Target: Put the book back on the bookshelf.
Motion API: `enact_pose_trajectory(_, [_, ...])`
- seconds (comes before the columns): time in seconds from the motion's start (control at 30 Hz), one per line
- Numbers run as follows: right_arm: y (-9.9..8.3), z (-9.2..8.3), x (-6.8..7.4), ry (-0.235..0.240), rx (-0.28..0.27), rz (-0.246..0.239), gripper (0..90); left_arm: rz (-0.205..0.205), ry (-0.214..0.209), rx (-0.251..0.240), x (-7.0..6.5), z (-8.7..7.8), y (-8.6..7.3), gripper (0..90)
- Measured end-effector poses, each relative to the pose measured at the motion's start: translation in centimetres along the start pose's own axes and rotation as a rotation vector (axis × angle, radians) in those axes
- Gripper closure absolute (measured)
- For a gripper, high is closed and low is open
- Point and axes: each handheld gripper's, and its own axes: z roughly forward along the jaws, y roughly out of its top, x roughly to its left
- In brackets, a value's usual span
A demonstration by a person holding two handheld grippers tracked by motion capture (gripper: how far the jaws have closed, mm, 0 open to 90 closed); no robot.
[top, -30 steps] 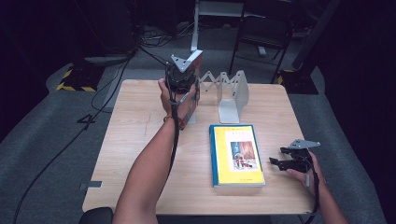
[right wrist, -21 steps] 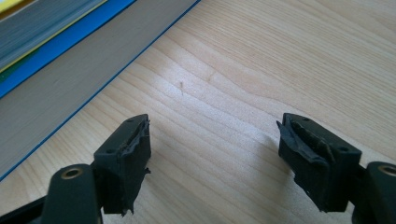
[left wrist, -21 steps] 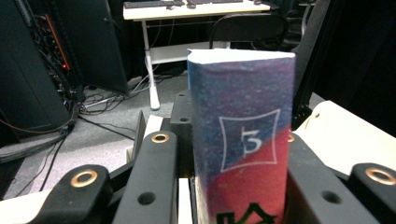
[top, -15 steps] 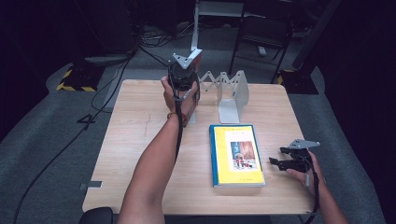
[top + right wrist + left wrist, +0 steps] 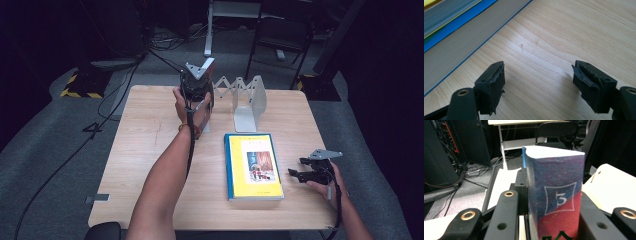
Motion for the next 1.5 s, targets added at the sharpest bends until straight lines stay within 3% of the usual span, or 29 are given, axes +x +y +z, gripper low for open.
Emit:
enact_pose_trajectory(0.7, [0.1, 0.0, 0.1, -0.004, 0.007, -0.008, 25.8, 0.073, -0.095, 0.025, 0.6, -3.4, -1.8, 69.4])
enact_pose_trajectory(0.77, [0.1, 0.0, 0.2, -0.006, 0.006, -0.007, 25.8, 0.098, -0.102, 0.024, 0.5, -3.7, -2.0, 69.5])
enact_pose_trajectory(1.0, [0.0, 0.0, 0.2, -0.003, 0.009, -0.008, 25.9, 0.108, -0.102, 0.045, 0.4, -3.5, -1.6, 66.4])
enact_pose_trajectory(1.1, [0.1, 0.0, 0.2, -0.004, 0.009, -0.007, 25.9, 0.135, -0.084, 0.068, 0.2, -3.4, -1.3, 69.3])
enact_pose_trajectory(1.2, [0.1, 0.0, 0.3, 0.0, 0.012, -0.012, 25.9, 0.134, -0.067, 0.079, 0.0, -3.4, -1.1, 71.3])
enact_pose_trajectory(1.33, [0.1, 0.0, 0.3, 0.003, 0.009, -0.014, 26.0, 0.127, -0.038, 0.065, -0.6, -3.0, -0.9, 72.2])
enact_pose_trajectory(1.5, [0.1, 0.0, 0.3, 0.004, 0.011, -0.016, 26.0, 0.087, -0.026, 0.058, -0.3, -2.2, 0.0, 72.5])
